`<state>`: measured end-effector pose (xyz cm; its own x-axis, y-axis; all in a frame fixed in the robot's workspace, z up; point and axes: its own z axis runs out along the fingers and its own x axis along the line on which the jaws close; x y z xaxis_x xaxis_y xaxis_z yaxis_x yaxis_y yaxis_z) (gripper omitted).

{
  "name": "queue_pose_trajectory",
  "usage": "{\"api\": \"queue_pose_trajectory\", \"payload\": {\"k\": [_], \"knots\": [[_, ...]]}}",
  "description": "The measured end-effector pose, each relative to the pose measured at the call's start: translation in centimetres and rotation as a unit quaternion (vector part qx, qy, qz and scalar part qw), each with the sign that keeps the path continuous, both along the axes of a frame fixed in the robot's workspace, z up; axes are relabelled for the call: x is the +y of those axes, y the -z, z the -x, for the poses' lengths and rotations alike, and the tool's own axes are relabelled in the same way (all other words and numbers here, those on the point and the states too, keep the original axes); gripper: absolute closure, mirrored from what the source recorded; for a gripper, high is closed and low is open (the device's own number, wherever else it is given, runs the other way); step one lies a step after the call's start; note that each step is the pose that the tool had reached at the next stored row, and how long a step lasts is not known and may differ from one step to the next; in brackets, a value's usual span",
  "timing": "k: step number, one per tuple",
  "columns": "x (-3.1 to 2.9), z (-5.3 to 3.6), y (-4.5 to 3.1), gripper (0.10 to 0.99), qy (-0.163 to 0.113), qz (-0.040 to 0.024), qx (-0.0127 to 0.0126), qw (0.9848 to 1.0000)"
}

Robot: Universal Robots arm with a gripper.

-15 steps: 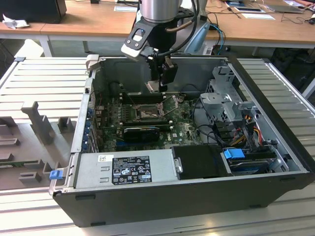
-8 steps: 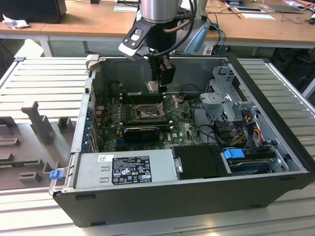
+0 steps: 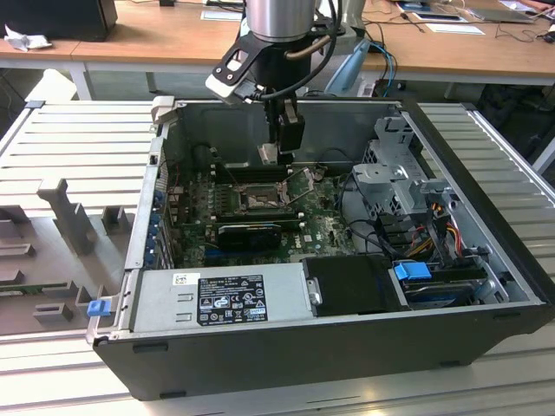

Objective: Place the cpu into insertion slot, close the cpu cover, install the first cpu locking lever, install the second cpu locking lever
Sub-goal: 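Place the cpu into insertion slot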

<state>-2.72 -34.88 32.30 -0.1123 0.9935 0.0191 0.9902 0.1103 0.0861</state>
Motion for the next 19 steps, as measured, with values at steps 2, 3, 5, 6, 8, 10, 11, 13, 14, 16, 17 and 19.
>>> {"api": "queue_pose_trajectory", "payload": {"k": [2, 3, 5, 6, 8, 10, 11, 13, 14, 16, 17, 19], "knots": [[0.00, 0.00, 0.03, 0.557, 0.003, 0.0000, 0.0000, 1.0000], [0.00, 0.00, 0.05, 0.557, 0.004, 0.0000, 0.0000, 1.0000], [0.00, 0.00, 0.08, 0.557, 0.008, 0.0000, 0.0000, 1.0000], [0.00, 0.00, 0.10, 0.557, 0.009, 0.0000, 0.0000, 1.0000], [0.00, 0.00, 0.12, 0.557, 0.012, 0.0000, 0.0000, 0.9999], [0.00, 0.00, 0.15, 0.557, 0.015, 0.0000, 0.0000, 0.9999], [0.00, 0.00, 0.17, 0.557, 0.017, 0.0000, 0.0000, 0.9999], [0.00, 0.00, 0.22, 0.557, 0.020, 0.0000, 0.0000, 0.9998], [0.00, 0.00, 0.26, 0.557, 0.023, 0.0000, 0.0000, 0.9997], [0.00, 0.00, 0.30, 0.557, 0.025, 0.0000, 0.0000, 0.9997], [0.00, 0.00, 0.34, 0.557, 0.027, 0.0000, 0.0000, 0.9996], [0.00, 0.00, 0.42, 0.557, 0.032, 0.0000, 0.0000, 0.9995]]}}
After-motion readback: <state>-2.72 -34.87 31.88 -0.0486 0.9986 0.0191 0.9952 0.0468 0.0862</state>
